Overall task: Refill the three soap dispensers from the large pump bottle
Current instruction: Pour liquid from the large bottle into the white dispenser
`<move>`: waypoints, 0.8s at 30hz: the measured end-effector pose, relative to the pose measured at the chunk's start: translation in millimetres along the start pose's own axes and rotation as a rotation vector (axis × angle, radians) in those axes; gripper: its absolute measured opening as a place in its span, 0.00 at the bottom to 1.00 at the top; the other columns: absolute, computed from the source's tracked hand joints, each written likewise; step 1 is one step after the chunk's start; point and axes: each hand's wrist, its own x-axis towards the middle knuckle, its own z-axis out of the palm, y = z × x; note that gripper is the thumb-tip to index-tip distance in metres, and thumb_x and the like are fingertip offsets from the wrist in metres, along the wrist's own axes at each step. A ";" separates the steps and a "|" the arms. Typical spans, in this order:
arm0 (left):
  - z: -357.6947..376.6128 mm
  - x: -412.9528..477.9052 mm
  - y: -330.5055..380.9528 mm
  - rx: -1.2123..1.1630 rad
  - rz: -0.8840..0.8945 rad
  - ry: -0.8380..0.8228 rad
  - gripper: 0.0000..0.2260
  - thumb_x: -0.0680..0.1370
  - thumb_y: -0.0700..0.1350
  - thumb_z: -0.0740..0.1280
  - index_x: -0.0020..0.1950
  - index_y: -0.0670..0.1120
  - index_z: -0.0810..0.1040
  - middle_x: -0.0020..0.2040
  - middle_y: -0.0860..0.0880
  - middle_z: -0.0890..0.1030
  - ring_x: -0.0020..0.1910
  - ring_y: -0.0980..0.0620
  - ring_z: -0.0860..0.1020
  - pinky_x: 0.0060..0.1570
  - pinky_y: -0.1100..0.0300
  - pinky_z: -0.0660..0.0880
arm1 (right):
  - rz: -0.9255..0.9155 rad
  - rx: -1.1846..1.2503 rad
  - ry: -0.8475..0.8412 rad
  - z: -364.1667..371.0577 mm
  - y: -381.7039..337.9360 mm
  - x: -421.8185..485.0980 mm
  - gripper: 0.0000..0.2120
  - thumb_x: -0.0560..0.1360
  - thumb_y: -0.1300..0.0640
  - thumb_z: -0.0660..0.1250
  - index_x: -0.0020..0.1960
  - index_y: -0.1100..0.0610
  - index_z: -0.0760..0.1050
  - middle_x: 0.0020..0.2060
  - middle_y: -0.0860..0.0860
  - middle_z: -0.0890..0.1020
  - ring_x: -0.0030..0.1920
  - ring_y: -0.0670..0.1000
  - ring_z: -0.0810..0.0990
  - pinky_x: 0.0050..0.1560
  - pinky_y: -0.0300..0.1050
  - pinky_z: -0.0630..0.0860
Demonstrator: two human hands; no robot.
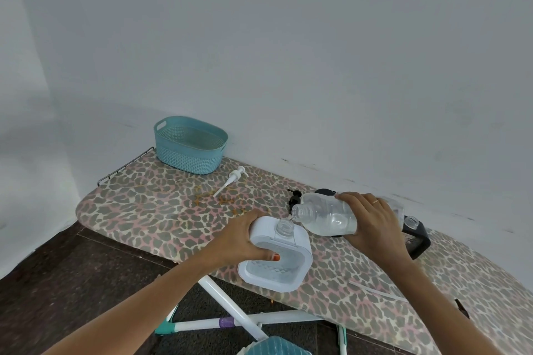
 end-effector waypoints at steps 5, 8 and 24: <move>0.5 1.6 0.0 -0.024 -0.003 -0.010 0.24 0.61 0.48 0.79 0.48 0.60 0.69 0.47 0.59 0.76 0.46 0.63 0.76 0.44 0.71 0.73 | 0.063 0.054 0.005 3.2 -5.8 -5.8 0.37 0.49 0.54 0.83 0.53 0.55 0.69 0.43 0.52 0.84 0.43 0.50 0.76 0.39 0.43 0.75; 0.6 3.0 -1.0 -0.039 -0.004 -0.007 0.25 0.56 0.57 0.76 0.49 0.60 0.71 0.47 0.59 0.77 0.47 0.63 0.77 0.45 0.68 0.75 | 0.118 0.102 0.003 5.9 -8.5 -9.6 0.37 0.49 0.55 0.83 0.53 0.55 0.68 0.42 0.53 0.83 0.38 0.54 0.80 0.40 0.42 0.72; -19.2 53.8 -23.8 -0.010 -0.090 0.061 0.27 0.56 0.53 0.80 0.49 0.61 0.70 0.48 0.61 0.76 0.48 0.62 0.76 0.47 0.64 0.74 | 0.705 0.669 -0.064 17.6 -36.5 -43.4 0.34 0.55 0.36 0.70 0.55 0.52 0.69 0.44 0.39 0.73 0.43 0.41 0.74 0.38 0.29 0.68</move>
